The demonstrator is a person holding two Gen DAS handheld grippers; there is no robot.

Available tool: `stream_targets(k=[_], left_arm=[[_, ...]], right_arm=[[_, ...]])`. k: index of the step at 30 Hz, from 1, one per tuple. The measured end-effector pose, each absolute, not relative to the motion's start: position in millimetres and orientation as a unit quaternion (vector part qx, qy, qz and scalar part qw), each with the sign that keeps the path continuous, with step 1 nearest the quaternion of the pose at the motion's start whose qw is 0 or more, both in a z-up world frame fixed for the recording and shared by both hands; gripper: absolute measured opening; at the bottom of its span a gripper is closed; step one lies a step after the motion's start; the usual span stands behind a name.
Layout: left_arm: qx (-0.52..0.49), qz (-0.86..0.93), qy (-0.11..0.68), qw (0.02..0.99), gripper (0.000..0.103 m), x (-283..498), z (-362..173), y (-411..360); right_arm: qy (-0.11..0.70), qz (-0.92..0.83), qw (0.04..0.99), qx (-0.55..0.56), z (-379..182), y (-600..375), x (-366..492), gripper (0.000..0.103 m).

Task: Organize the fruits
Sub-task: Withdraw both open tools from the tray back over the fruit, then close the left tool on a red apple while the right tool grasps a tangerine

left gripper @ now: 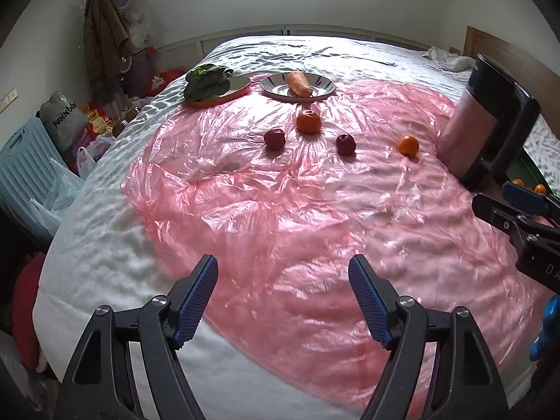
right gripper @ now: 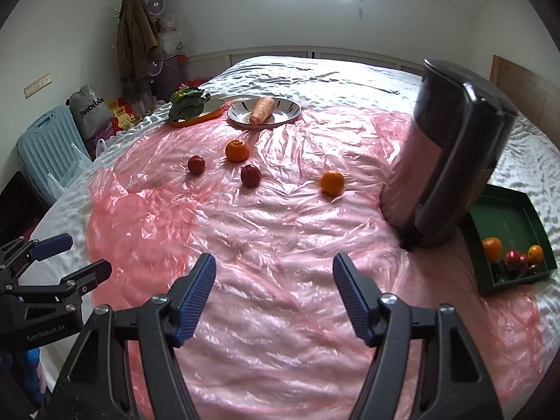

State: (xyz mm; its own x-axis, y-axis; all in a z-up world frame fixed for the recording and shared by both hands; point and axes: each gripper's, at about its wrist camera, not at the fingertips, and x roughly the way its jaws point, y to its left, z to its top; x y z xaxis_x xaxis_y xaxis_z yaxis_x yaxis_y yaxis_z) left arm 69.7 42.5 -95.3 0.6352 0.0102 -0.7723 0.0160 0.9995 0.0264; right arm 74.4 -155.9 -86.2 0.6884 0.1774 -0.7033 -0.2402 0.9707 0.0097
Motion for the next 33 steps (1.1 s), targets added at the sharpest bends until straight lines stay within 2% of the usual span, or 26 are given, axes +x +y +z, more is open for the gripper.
stream_targets(k=[24,33], left_arm=[[0.027,-0.062,0.442,0.895,0.07,245,-129,-14],[0.025,-0.075,0.463,0.883,0.059,286,-152,-28]], right_arm=[[0.425,0.076,0.902,0.001,-136,-181,254,0.103],[0.437,0.073,0.897,-0.004,-157,-188,281,0.103]])
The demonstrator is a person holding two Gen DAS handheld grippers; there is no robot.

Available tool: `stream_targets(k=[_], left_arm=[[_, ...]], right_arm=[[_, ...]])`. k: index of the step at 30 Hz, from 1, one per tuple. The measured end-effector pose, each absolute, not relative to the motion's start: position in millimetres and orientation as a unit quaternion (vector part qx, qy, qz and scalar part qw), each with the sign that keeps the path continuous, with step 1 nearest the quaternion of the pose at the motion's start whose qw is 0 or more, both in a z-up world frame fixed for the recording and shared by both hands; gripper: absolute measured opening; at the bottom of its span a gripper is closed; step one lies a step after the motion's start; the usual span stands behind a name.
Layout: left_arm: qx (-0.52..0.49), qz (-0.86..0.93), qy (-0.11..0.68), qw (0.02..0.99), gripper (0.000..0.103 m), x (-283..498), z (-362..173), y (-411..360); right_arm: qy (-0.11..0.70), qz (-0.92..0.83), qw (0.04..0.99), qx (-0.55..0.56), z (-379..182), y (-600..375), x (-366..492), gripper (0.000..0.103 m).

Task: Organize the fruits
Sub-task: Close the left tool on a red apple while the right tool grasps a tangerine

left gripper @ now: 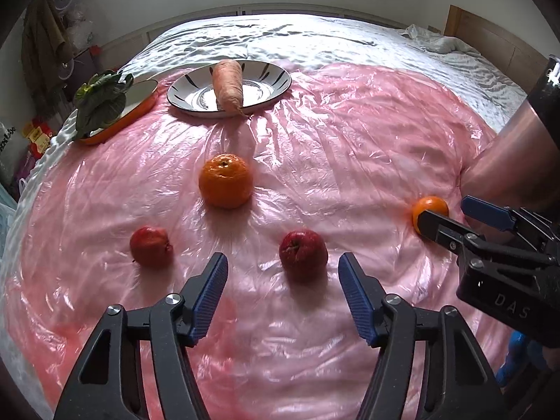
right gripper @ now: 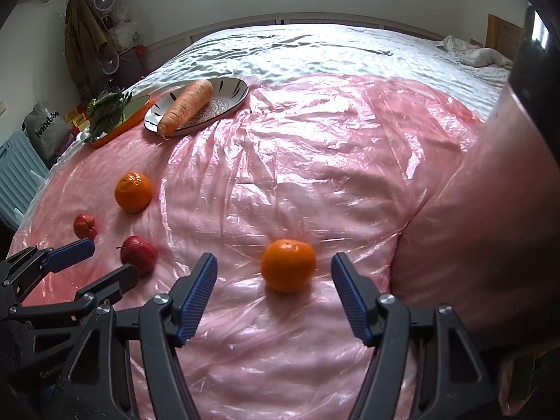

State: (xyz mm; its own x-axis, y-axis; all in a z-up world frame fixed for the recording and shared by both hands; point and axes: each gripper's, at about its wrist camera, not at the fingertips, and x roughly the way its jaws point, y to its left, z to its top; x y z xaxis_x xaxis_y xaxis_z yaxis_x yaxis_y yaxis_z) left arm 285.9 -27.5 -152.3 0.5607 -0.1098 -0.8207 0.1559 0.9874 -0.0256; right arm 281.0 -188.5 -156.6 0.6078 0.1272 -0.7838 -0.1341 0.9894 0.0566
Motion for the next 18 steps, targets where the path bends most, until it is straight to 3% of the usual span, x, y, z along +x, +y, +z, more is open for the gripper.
stream_targets(k=[4,9,14,18], left_arm=[[0.029,-0.081,0.471,0.878,0.051,295,-159,-32],[0.032,-0.083,0.481,0.872,0.041,300,-169,-36],[0.035,-0.084,0.485,0.87,0.028,302,-174,-38],[0.035,-0.088,0.484,0.87,0.028,302,-173,-36]], right_arm=[[0.444,0.077,0.893,-0.004,-165,-188,287,0.103],[0.449,0.079,0.89,-0.008,-171,-190,291,0.089],[0.461,0.082,0.883,0.005,-180,-198,294,0.067],[0.459,0.088,0.884,0.014,-181,-201,294,0.065]])
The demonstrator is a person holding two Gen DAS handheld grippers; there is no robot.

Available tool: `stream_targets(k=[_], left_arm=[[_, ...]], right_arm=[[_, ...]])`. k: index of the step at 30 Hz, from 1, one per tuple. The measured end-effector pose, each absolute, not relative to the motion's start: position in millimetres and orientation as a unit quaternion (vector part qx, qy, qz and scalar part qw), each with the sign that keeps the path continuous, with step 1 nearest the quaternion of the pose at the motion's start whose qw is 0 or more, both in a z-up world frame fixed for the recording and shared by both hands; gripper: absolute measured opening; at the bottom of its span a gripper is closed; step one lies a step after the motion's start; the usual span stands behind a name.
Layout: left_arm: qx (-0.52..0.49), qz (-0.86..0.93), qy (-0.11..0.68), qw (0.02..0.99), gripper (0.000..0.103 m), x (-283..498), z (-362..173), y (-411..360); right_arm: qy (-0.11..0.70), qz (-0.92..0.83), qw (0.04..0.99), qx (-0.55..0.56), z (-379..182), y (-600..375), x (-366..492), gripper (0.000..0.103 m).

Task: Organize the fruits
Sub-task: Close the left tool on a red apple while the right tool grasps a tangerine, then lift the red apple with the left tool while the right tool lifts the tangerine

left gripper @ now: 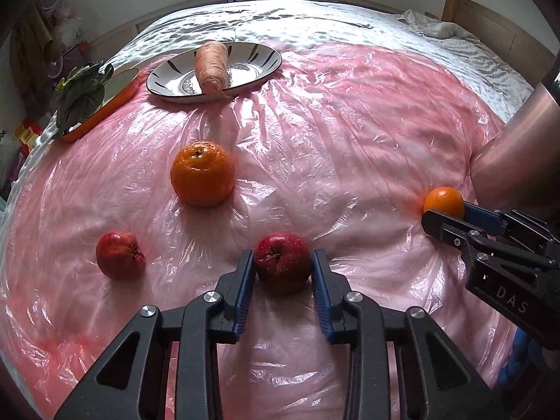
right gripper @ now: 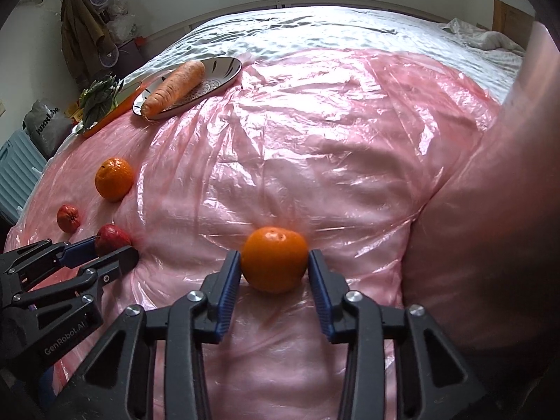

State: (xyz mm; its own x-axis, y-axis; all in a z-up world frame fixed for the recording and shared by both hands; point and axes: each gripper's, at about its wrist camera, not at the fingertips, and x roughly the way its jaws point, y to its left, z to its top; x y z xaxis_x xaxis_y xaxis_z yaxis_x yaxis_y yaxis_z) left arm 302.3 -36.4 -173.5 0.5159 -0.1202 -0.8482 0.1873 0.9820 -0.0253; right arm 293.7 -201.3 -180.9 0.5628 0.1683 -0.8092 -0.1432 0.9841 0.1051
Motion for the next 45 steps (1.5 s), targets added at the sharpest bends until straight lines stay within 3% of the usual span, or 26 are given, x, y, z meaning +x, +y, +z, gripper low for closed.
stream_targets(k=[14,21,24,28,29,30,32,34,36,42,45], left_arm=[[0.005,-0.098,0.46,0.882,0.028,282,-145,-21],[-0.002,-0.103,0.453,0.886,0.028,254,-127,-15],[0.0,-0.103,0.454,0.885,0.028,241,-128,-12],[-0.003,-0.1,0.453,0.886,0.028,232,-128,-8],[-0.002,-0.099,0.452,0.886,0.028,232,-129,-7],[-0.001,-0.099,0.452,0.887,0.028,233,-130,-6],[-0.005,-0.098,0.452,0.887,0.028,235,-132,-4],[-0.01,-0.099,0.453,0.886,0.028,238,-136,-2],[-0.013,-0.099,0.454,0.885,0.028,241,-141,0],[-0.029,-0.106,0.458,0.882,0.028,242,-151,8],[-0.035,-0.108,0.459,0.881,0.028,240,-151,11]], right_arm=[[0.425,0.099,0.9,0.0,-145,-193,268,0.065],[0.417,0.111,0.902,-0.009,-124,-187,243,0.042],[0.421,0.11,0.9,-0.011,-127,-188,238,0.042],[0.421,0.091,0.902,0.002,-136,-195,239,0.044],[0.421,0.086,0.903,0.004,-139,-197,240,0.05],[0.423,0.084,0.902,0.003,-143,-197,242,0.062],[0.428,0.08,0.9,-0.003,-150,-196,248,0.067],[0.433,0.07,0.899,-0.01,-158,-197,254,0.083],[0.435,0.061,0.898,-0.009,-165,-198,261,0.089],[0.444,0.054,0.894,-0.016,-178,-202,274,0.088],[0.445,0.062,0.893,-0.024,-180,-199,275,0.068]])
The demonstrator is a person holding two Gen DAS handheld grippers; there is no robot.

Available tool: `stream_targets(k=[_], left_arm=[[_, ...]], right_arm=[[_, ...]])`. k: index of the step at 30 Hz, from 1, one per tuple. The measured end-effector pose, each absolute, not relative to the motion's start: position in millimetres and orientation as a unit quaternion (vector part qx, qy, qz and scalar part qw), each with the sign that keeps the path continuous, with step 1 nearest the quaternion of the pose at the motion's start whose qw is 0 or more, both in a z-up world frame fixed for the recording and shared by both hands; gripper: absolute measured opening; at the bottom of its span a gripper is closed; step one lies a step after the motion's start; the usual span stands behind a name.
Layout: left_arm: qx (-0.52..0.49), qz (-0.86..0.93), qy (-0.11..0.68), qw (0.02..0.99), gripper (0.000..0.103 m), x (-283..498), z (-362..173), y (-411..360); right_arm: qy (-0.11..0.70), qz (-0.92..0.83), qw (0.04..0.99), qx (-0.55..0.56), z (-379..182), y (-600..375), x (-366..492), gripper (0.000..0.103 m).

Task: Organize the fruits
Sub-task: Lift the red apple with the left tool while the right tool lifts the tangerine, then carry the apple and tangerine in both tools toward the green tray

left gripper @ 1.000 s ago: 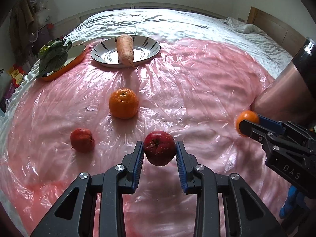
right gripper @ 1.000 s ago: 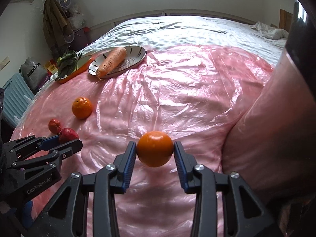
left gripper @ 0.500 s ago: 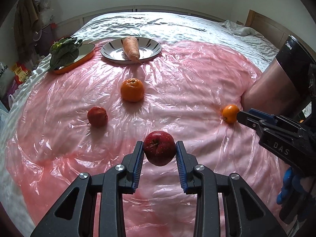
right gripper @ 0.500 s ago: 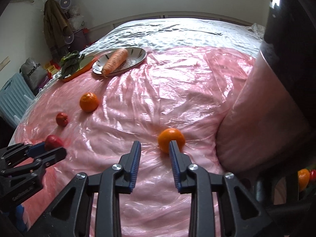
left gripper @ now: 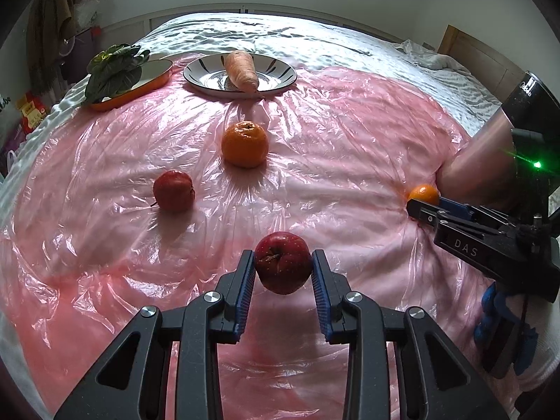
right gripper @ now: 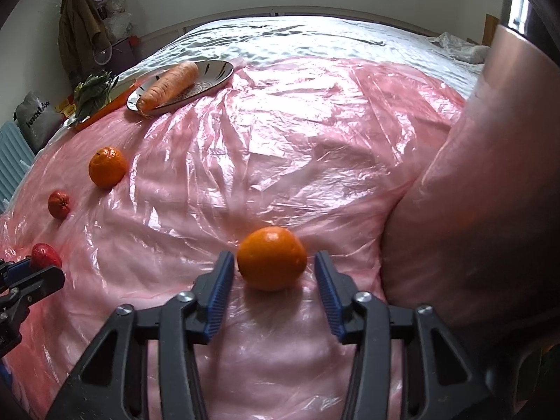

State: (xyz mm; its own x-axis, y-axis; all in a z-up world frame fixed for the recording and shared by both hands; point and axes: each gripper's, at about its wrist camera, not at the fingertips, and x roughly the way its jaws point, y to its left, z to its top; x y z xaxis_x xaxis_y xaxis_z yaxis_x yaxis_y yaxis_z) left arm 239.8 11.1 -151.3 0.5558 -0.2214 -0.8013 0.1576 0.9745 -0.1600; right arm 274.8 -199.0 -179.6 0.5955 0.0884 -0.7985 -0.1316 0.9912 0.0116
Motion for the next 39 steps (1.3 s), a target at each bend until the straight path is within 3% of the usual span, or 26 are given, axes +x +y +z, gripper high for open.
stream_targets(k=[10,14,18,21,25,26,28,31,38,39], left_arm=[[-0.038,-0.111,0.446,0.887,0.028,223,-131,10],[-0.038,-0.116,0.44,0.89,0.028,213,-121,6],[-0.036,-0.12,0.438,0.89,0.028,200,-115,3],[-0.035,-0.124,0.44,0.889,0.028,190,-114,2],[-0.036,-0.125,0.441,0.888,0.028,182,-116,3],[-0.038,-0.124,0.44,0.888,0.028,182,-116,4],[-0.043,-0.126,0.442,0.887,0.028,183,-118,6],[-0.047,-0.127,0.444,0.886,0.028,186,-122,7],[-0.061,-0.131,0.452,0.88,0.028,194,-135,11],[-0.062,-0.131,0.453,0.88,0.028,194,-137,12]], right_arm=[[0.409,0.083,0.909,-0.019,-147,-196,253,0.066],[0.4,0.095,0.912,-0.015,-132,-194,243,0.058],[0.407,0.111,0.906,-0.024,-131,-189,228,0.039],[0.408,0.106,0.906,-0.037,-135,-186,217,0.039],[0.405,0.087,0.91,-0.019,-138,-194,225,0.04],[0.407,0.086,0.909,-0.017,-139,-195,231,0.044],[0.408,0.078,0.91,-0.021,-144,-195,241,0.075],[0.411,0.075,0.908,-0.02,-152,-194,257,0.083],[0.44,0.084,0.894,-0.027,-179,-192,280,0.082],[0.444,0.087,0.891,-0.03,-181,-192,281,0.069]])
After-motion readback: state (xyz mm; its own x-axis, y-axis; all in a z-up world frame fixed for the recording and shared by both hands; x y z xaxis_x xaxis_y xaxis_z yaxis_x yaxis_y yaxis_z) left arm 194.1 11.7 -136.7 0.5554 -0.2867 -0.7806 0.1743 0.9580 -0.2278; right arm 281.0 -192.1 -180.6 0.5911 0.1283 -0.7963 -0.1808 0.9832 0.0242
